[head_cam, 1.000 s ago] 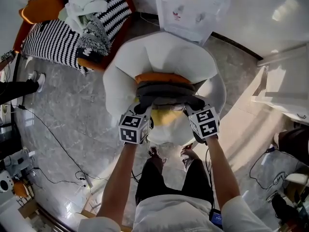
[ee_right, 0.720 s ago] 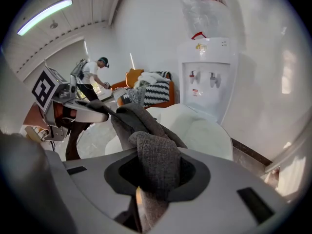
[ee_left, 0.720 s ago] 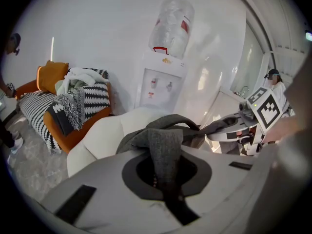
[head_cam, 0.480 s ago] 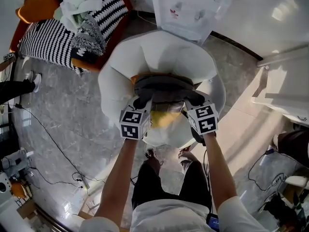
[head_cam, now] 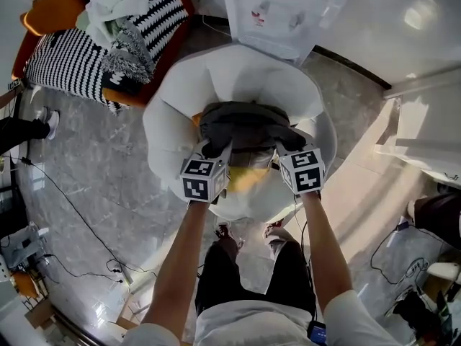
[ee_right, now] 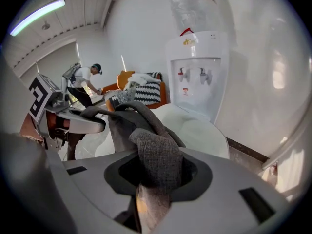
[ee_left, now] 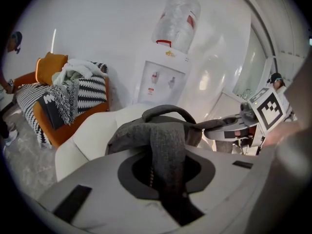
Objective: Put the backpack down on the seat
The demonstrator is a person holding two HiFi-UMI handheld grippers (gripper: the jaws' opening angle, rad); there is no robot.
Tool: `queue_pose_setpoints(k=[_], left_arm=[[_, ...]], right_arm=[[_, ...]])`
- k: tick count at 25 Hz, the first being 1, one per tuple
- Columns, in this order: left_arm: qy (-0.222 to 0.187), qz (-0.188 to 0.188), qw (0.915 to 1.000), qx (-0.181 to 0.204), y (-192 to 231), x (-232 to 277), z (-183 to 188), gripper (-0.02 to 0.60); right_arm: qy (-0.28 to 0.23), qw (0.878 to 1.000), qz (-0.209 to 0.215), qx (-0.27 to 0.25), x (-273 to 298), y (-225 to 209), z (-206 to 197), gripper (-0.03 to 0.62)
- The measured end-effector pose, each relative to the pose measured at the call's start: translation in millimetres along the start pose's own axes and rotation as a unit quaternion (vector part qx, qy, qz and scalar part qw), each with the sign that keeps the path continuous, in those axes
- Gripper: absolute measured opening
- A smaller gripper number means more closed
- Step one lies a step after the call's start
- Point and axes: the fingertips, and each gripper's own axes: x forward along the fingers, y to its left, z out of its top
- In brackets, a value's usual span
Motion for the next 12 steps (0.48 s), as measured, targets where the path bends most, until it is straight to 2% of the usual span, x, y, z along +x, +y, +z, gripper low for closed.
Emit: queue_pose_setpoints(k=[6,12], left_arm=[[0.011,-0.004,0.9998,-0.014,0.9,9.7,-2.4,0.114],[0.02,-0.009,0.9995,-0.021,1.6,17.4,-8.7,0.181]], right_arm=[[0.008,1.0,0.003,0.003,6.6,-0.9,-3.5,0.12],[0.018,1.0,0.005,0.008,10.2,5.3,-14.5,0.141]])
